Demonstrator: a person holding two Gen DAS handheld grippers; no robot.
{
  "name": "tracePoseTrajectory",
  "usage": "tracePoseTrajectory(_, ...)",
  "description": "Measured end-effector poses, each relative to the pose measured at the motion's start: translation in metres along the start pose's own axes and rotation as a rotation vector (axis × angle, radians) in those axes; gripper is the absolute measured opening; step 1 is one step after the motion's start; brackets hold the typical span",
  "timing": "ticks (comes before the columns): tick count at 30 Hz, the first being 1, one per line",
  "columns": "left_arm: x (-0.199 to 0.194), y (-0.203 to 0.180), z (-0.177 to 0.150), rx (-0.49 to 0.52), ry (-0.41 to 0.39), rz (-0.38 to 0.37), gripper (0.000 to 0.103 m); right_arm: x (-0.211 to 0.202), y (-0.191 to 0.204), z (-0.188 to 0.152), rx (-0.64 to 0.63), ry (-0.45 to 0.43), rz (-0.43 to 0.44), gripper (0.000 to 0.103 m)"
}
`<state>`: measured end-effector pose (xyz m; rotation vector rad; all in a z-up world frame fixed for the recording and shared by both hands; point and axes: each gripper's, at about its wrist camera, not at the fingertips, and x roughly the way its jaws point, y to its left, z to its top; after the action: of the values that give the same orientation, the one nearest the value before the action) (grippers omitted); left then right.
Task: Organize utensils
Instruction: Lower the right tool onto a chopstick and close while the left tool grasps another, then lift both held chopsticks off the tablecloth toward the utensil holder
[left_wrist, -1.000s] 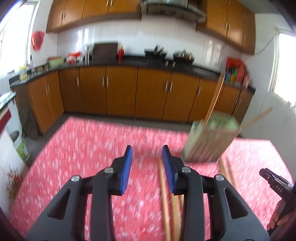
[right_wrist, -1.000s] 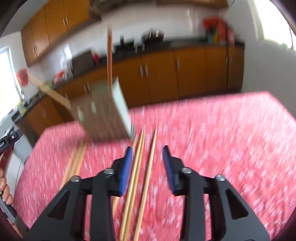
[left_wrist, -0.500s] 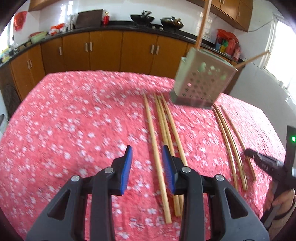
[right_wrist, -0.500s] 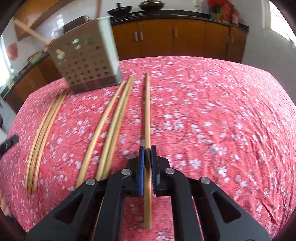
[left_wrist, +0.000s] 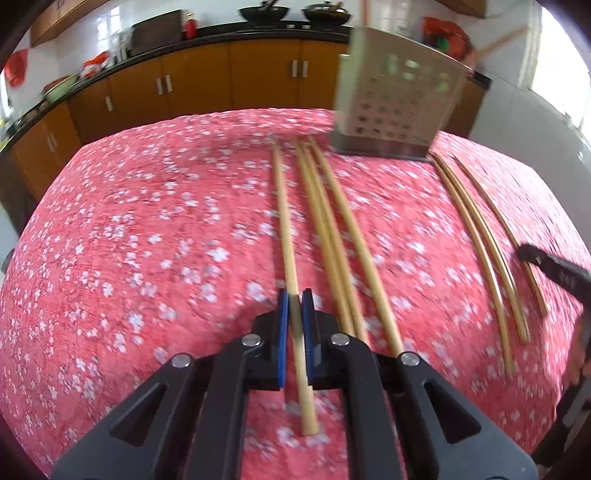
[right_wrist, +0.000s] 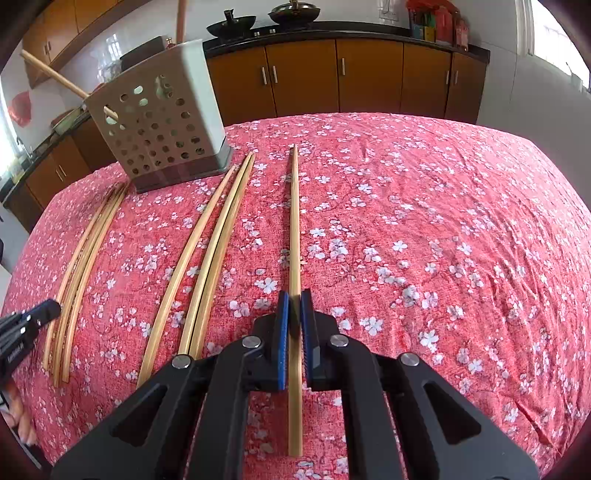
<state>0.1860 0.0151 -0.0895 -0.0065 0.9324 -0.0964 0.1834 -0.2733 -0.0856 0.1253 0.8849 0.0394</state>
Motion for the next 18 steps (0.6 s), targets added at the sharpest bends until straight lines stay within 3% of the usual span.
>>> tracePoseTrajectory(6, 0.013, 0.031, 0.015, -0.094, -0.006, 0.016, 0.009, 0.004, -0.004, 0.004, -0.017, -0.014, -0.020, 0.008)
tracePoseTrajectory(9, 0.014, 0.036, 0.017, -0.103, -0.019, 0.000, 0.009, 0.006, -0.013, 0.009, -0.001, -0.030, -0.058, 0.008)
tracePoseTrajectory(18, 0.011, 0.037, 0.018, -0.128, -0.037, -0.037, 0.009, 0.007, -0.017, 0.009, 0.027, -0.034, -0.052, 0.008)
